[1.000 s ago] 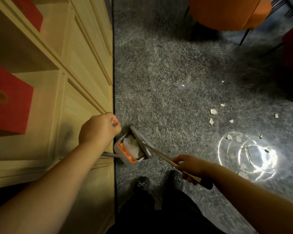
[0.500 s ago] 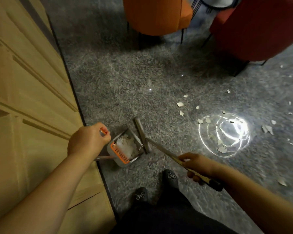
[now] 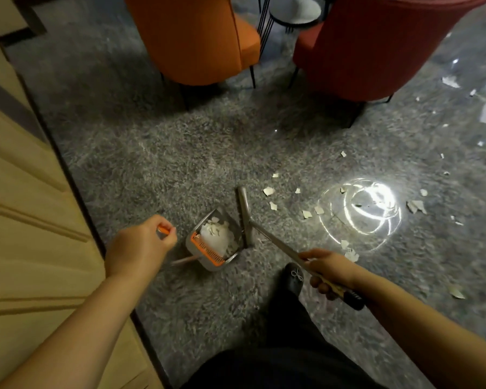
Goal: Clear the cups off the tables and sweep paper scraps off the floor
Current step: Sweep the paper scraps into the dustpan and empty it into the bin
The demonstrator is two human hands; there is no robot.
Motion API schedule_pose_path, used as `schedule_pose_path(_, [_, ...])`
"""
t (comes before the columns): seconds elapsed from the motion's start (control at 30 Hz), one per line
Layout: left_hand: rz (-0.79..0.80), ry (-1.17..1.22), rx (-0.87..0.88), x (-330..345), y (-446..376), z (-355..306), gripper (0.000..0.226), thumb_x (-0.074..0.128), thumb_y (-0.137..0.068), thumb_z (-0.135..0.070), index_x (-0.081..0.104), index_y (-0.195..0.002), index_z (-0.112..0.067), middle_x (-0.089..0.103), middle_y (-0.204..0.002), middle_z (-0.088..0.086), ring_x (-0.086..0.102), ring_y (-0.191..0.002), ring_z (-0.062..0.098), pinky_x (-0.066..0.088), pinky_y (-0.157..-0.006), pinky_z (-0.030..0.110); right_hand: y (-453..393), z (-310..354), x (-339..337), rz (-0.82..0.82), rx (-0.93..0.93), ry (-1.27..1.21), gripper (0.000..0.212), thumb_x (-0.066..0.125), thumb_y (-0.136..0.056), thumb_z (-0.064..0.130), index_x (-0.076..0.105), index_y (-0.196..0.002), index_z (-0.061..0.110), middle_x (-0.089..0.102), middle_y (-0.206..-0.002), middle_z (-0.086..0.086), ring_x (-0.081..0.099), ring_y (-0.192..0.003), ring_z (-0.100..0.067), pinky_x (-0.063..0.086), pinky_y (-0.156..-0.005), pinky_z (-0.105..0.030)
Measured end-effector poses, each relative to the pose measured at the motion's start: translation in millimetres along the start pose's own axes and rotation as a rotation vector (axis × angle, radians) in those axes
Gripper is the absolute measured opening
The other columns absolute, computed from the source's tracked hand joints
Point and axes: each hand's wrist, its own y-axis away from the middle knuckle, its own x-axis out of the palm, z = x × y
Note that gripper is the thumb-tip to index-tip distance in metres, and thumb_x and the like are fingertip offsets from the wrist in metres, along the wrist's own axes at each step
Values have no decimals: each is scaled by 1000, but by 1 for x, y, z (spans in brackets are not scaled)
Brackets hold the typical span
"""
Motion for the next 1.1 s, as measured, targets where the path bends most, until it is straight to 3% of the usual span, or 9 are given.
schedule_pose_path(0.3, [-75, 22, -10, 23, -85, -83, 15, 80, -77, -28, 66, -72, -32, 65, -61, -6, 57, -53, 25, 36, -49, 24, -84, 92, -126, 32, 66, -193, 31, 36, -101, 11, 51, -124, 24, 48, -48, -5, 39, -33, -12, 31, -37, -15])
schedule_pose_path(0.43, [-86, 0, -49, 24, -110, -105, 14, 81, -77, -28, 67, -73, -30, 65, -62, -3, 59, -55, 29, 40, -49, 27, -113, 126, -164, 67, 98, -295, 28, 35, -102, 13, 48, -125, 22, 46, -50, -5, 36, -33, -10, 29, -34, -15])
schedule_pose_path(0.67, [-48, 3, -102, 16, -144, -128, 17, 78, -79, -31, 64, -72, -37, 59, -59, -13, 59, -56, 26, 51, -51, 37, -171, 154, -187, 99, 156, -402, 32, 31, -103, 14, 42, -132, 23, 43, -52, -3, 37, -35, -8, 30, -31, -17])
schedule_pose_path(0.83, [-11, -19, -64, 16, -181, -142, 20, 78, -78, -32, 61, -70, -40, 54, -57, -20, 56, -54, 19, 44, -50, 27, -191, 159, -193, 71, 194, -405, 29, 32, -103, 16, 46, -128, 21, 43, -54, -4, 36, -36, -9, 29, -32, -17])
schedule_pose_path(0.93, [49, -41, -12, 17, -211, -154, 22, 75, -79, -35, 57, -69, -42, 58, -58, -16, 55, -53, 18, 38, -49, 25, -187, 157, -200, 57, 212, -462, 24, 33, -103, 19, 50, -119, 20, 41, -55, -3, 34, -36, -8, 27, -32, -16])
schedule_pose_path(1.1, [135, -63, 86, 21, -258, -188, 13, 75, -79, -36, 64, -73, -36, 68, -68, -5, 64, -66, 29, 46, -57, 30, -170, 142, -205, -31, 237, -445, 20, 38, -102, 29, 53, -108, 18, 42, -50, -2, 34, -34, -9, 27, -34, -15])
